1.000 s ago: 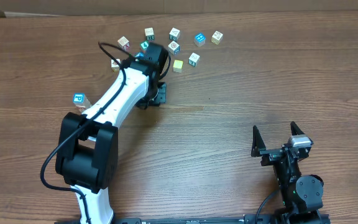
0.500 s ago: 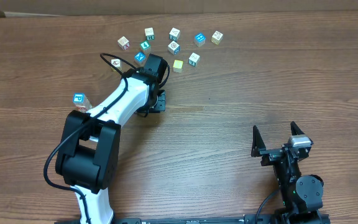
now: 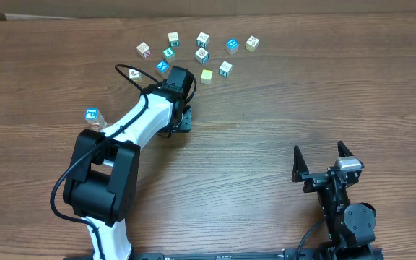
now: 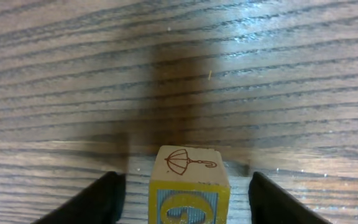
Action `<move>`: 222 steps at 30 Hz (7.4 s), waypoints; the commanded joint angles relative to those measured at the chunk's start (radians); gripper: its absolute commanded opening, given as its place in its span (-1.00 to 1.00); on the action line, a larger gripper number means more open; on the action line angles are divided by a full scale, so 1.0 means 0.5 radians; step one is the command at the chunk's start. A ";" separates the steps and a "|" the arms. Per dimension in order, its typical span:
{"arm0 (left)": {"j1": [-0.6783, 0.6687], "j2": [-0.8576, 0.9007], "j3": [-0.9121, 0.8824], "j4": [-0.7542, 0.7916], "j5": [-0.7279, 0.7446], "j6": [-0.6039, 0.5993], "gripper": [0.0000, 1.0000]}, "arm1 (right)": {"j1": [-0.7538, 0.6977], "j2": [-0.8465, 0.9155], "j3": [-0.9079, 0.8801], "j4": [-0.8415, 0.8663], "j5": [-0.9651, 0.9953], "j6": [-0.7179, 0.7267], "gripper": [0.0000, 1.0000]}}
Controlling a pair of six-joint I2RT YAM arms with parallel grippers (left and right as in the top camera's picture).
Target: Form a tower
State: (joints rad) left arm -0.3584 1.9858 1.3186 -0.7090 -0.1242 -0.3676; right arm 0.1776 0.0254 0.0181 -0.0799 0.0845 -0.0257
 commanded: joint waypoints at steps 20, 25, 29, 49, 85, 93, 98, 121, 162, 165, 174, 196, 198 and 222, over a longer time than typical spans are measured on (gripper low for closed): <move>-0.002 -0.023 -0.020 0.111 -0.086 -0.006 -0.53 | -0.006 -0.003 -0.021 0.008 -0.001 -0.004 1.00; -0.002 -0.022 -0.020 0.111 -0.087 -0.006 -0.58 | -0.006 -0.003 -0.021 0.008 -0.001 -0.004 1.00; -0.002 -0.022 -0.020 0.111 -0.086 -0.006 -0.58 | -0.006 -0.003 -0.021 0.008 -0.001 -0.004 1.00; -0.002 -0.023 -0.020 0.089 -0.085 -0.006 -0.69 | -0.006 -0.003 -0.021 0.008 -0.001 -0.003 1.00; -0.002 -0.022 -0.020 0.095 -0.085 -0.007 -0.56 | -0.006 -0.003 -0.021 0.008 -0.001 -0.004 1.00; -0.002 -0.022 -0.020 0.102 -0.085 -0.006 -0.45 | -0.006 -0.003 -0.021 0.008 -0.001 -0.004 1.00; -0.002 -0.023 -0.020 0.101 -0.085 -0.006 -0.30 | -0.006 -0.003 -0.021 0.008 -0.001 -0.004 1.00; -0.002 -0.022 -0.031 0.075 -0.065 0.079 -0.46 | -0.006 -0.003 -0.021 0.008 -0.001 -0.004 1.00; 0.133 -0.511 0.800 -0.554 -0.733 0.445 -0.63 | -0.006 -0.003 -0.021 0.008 -0.001 -0.004 1.00; 0.198 -0.571 0.812 -0.549 -0.731 0.623 -0.44 | -0.006 -0.003 -0.021 0.008 -0.001 -0.004 1.00; 0.539 -0.571 0.809 -0.661 -0.417 0.781 -0.50 | -0.006 -0.003 -0.021 0.008 -0.001 -0.003 1.00; 1.093 -0.394 0.703 -0.741 0.059 0.963 -0.48 | -0.006 -0.003 -0.021 0.008 -0.001 -0.004 1.00; 1.098 -0.347 0.678 -0.732 0.060 1.012 -0.49 | -0.006 -0.003 -0.021 0.008 -0.001 -0.003 1.00; 1.098 -0.204 0.670 -0.782 0.134 1.228 -0.43 | -0.006 -0.003 -0.021 0.008 -0.001 -0.003 1.00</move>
State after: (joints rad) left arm 0.1841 1.8812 1.6550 -1.0908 -0.0776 0.2207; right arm 0.1776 0.0254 0.0181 -0.0803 0.0841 -0.0261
